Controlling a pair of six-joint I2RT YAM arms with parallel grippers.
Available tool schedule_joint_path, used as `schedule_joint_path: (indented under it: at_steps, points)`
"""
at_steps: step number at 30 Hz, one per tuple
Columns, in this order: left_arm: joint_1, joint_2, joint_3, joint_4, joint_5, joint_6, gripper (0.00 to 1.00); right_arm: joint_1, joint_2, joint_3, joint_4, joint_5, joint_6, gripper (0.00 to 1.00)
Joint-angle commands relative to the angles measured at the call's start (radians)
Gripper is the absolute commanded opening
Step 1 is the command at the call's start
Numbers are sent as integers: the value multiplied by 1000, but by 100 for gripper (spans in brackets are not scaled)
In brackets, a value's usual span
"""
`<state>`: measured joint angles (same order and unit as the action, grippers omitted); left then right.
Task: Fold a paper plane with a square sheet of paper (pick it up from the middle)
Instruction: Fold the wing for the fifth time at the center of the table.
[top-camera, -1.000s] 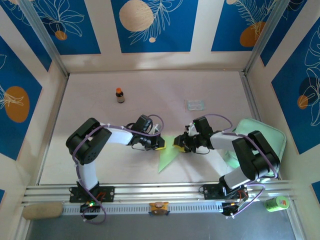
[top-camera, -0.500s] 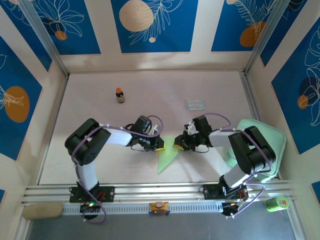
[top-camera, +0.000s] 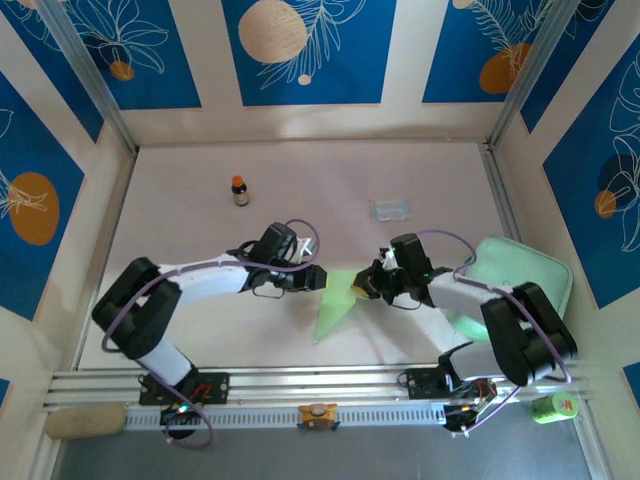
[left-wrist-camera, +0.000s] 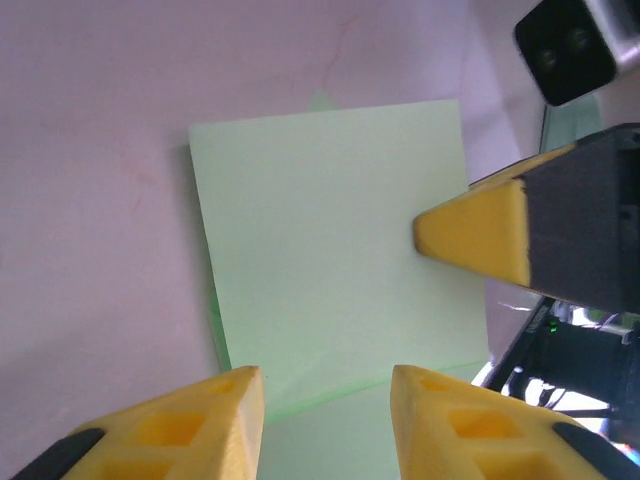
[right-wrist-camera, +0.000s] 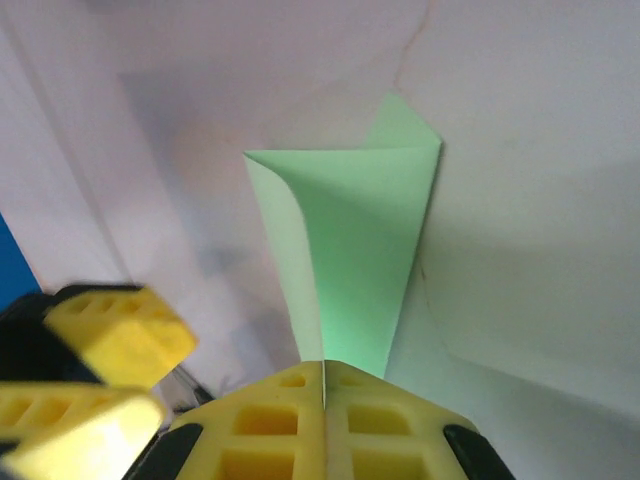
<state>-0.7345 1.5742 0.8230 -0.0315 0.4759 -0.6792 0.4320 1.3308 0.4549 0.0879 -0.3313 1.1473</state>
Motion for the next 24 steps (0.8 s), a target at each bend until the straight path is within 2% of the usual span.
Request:
schedule_joint_path:
  at_steps: [1,6,13,17,24]
  points:
    - [-60,-64,29,-138,-134,161,41,31,-64,-19,-47,134,191,0]
    - [-195,-93,24,-176,-261,266,48,54,-74,-26,-59,176,270,0]
    - [-378,-44,59,-253,-491,342,50,62,-45,-21,-37,159,272,0]
    - [-440,-20,81,-291,-632,372,50,62,-55,-19,-46,163,272,0]
    - [-505,45,128,-319,-744,397,44,62,-70,-23,-47,168,285,0]
